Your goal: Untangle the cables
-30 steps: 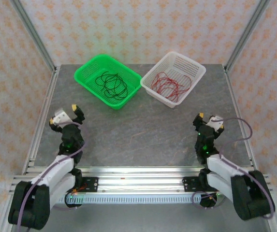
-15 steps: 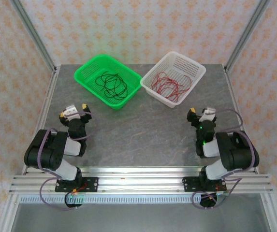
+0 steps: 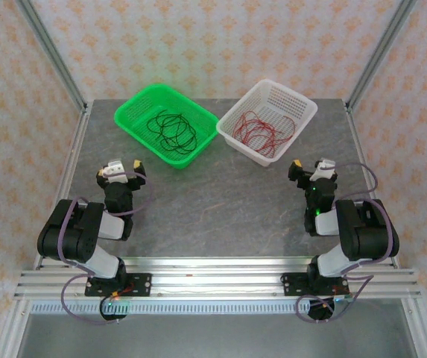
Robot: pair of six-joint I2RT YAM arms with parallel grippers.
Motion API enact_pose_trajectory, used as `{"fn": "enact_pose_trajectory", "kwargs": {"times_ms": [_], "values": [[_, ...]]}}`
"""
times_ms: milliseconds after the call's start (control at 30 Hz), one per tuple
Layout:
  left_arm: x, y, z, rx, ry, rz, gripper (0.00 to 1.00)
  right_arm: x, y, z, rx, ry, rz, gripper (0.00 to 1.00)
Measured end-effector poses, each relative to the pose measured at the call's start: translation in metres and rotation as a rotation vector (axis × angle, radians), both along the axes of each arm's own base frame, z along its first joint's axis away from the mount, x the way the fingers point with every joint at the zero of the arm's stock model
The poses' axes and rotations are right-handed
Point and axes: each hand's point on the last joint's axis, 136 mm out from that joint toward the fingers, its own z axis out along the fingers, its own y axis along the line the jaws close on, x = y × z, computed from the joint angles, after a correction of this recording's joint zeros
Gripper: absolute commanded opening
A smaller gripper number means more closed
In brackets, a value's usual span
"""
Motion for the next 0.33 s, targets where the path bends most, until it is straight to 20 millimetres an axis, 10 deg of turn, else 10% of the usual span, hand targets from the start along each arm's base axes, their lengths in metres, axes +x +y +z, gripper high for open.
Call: {"fn": "enact_pose_trajectory", "kwargs": {"times_ms": [333], "values": [[0.0047,-0.0026,0.0016,-0.008,-0.003,-0.044,0.99,-0.0022,0.0001,0.0033,-0.006,0.003,-0.017,1.00]]}}
